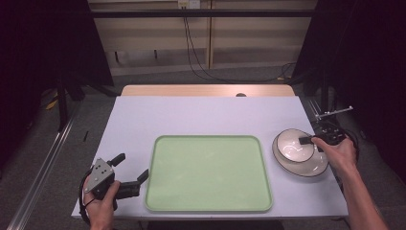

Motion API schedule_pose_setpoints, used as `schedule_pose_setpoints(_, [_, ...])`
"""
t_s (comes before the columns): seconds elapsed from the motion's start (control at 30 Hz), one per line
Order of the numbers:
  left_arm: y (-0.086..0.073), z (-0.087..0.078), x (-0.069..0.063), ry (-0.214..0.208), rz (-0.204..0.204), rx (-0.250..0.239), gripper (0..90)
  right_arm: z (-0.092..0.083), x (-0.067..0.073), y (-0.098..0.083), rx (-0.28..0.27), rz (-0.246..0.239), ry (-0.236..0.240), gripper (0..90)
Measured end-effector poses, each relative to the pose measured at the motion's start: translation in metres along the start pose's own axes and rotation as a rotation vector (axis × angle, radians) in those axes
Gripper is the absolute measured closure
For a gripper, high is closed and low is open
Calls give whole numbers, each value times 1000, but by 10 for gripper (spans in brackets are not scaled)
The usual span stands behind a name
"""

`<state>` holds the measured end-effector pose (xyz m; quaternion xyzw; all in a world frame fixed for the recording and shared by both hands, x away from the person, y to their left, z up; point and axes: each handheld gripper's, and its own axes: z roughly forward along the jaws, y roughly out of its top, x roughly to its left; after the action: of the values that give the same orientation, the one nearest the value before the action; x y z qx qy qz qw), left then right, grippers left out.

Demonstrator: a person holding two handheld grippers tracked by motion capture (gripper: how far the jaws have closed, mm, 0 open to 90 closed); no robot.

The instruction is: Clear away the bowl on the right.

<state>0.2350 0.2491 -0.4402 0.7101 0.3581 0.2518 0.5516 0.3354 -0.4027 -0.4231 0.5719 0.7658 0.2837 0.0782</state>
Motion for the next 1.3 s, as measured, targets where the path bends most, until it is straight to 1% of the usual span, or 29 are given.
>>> schedule_pose_setpoints(0.03, [0, 0, 0, 1, 2, -1, 14, 0, 0, 0, -3, -6, 2, 829])
schedule_pose_setpoints(0.1, [0, 0, 0, 1, 1, -1, 14, -1, 1, 0, 3, 5, -9, 829])
schedule_pose_setpoints(0.13, [0, 0, 0, 2, 1, -1, 14, -1, -1, 0, -9, -4, -3, 828])
schedule_pose_setpoints(0.17, [0, 0, 0, 2, 1, -2, 14, -2, -1, 0, -8, 7, -6, 828])
schedule_pose_setpoints(0.2, [0, -1, 0, 7, 1, 1, 14, -3, -2, -1, -15, 1, -7, 828])
schedule_pose_setpoints(0.23, [0, 0, 0, 1, 1, -2, 14, -4, -2, -1, -18, 3, -11, 828])
schedule_pose_setpoints(0.3, [0, -1, 1, 6, 6, -2, 14, -7, -3, -1, -25, 8, -4, 828])
schedule_pose_setpoints(0.33, [0, 0, 0, 6, 1, 2, 14, -8, -3, -1, -34, 6, 5, 828])
schedule_pose_setpoints(0.37, [0, 0, 0, 2, 1, -1, 14, -10, -3, -1, -43, 6, 2, 828])
schedule_pose_setpoints(0.53, [0, 0, 0, 3, 2, -1, 14, -13, -1, 0, -52, 10, 2, 828])
schedule_pose_setpoints(0.57, [0, 0, 0, 2, 3, -2, 14, -14, -1, 0, -62, 0, 2, 828])
schedule_pose_setpoints(0.6, [1, 0, 0, 1, 9, -1, 14, -15, 1, 0, -75, -13, -13, 828])
schedule_pose_setpoints(0.63, [1, 0, 0, 2, 11, 0, 14, -17, 2, 0, -71, -3, -20, 827])
schedule_pose_setpoints(0.67, [0, 0, 0, -1, 8, -1, 14, -17, 2, 0, -71, -12, 2, 828])
schedule_pose_setpoints(0.7, [0, 0, 0, -1, 5, 1, 14, -17, 4, 0, -77, -7, 16, 828])
schedule_pose_setpoints(0.8, [1, 0, 0, 1, 8, -2, 14, -19, 6, 2, -79, -14, 13, 828])
schedule_pose_setpoints(0.83, [0, 0, 0, 0, 8, 2, 14, -20, 9, 3, -87, -15, 8, 828])
schedule_pose_setpoints(0.9, [0, 1, -1, 3, 3, 3, 14, -21, 12, 4, -99, -26, 14, 828])
schedule_pose_setpoints(1.0, [0, 1, -1, 2, 2, 4, 14, -23, 15, 6, -105, -31, 12, 828])
schedule_pose_setpoints(1.1, [0, 1, -1, 4, 4, 4, 14, -24, 20, 8, -119, -43, 27, 827])
schedule_pose_setpoints(1.13, [0, 1, -1, 4, 5, 5, 14, -25, 24, 10, -120, -50, 39, 828])
schedule_pose_setpoints(1.23, [0, 1, 0, 4, 5, 5, 14, -25, 28, 11, -121, -57, 36, 828])
schedule_pose_setpoints(1.3, [0, 1, 0, 5, 7, 8, 14, -26, 31, 13, -121, -54, 45, 828])
